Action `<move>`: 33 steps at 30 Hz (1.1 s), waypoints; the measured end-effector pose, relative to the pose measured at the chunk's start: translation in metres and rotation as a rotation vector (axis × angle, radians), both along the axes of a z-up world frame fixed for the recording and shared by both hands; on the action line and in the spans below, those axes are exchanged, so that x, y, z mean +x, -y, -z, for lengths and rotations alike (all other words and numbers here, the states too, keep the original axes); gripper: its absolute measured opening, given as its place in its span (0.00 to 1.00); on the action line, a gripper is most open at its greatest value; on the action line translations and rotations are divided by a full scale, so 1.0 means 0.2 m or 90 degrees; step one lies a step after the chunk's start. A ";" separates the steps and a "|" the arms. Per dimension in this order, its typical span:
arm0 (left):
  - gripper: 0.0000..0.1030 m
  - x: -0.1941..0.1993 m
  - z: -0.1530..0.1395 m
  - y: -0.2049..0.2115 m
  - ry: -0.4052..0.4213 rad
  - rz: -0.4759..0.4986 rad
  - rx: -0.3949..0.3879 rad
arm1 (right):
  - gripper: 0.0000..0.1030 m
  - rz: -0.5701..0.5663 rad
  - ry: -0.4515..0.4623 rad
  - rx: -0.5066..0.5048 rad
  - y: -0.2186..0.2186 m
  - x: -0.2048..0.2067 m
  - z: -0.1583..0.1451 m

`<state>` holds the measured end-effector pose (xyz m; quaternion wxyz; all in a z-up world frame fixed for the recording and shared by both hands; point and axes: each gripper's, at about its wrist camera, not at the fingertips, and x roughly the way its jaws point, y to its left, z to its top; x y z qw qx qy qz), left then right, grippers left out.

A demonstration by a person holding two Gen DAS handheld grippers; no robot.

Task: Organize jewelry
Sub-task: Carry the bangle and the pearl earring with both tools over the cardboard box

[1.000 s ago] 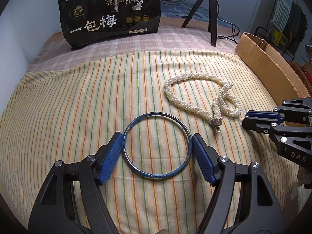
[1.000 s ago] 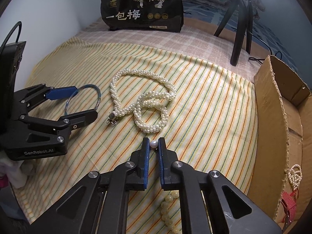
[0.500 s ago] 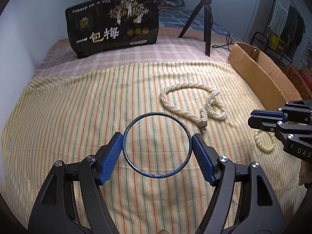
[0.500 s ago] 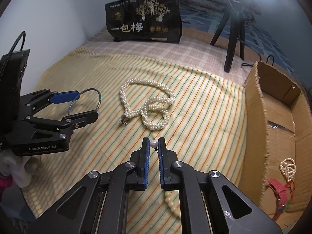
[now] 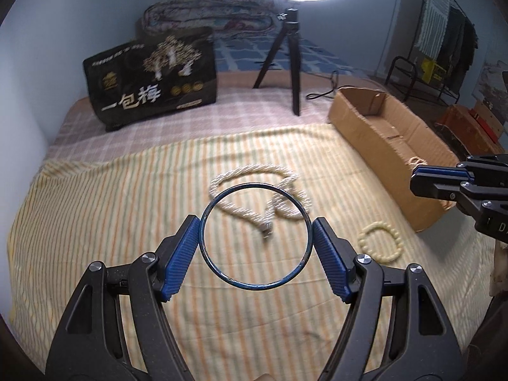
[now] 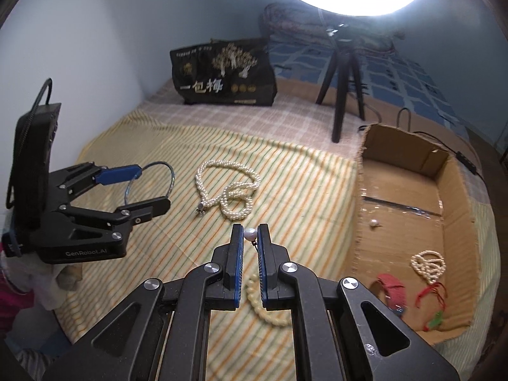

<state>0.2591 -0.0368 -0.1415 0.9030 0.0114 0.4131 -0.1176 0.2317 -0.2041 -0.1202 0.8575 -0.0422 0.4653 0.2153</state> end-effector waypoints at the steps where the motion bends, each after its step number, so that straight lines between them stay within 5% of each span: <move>1: 0.72 0.00 -0.01 0.02 0.002 0.004 -0.001 | 0.07 0.004 0.003 0.001 0.02 0.00 -0.01; 16: 0.72 0.11 -0.15 0.39 0.030 0.066 -0.016 | 0.07 0.085 0.024 0.007 0.45 -0.07 -0.11; 33: 0.72 0.33 -0.13 0.87 0.024 0.126 -0.024 | 0.07 0.138 0.016 0.015 0.74 -0.04 -0.02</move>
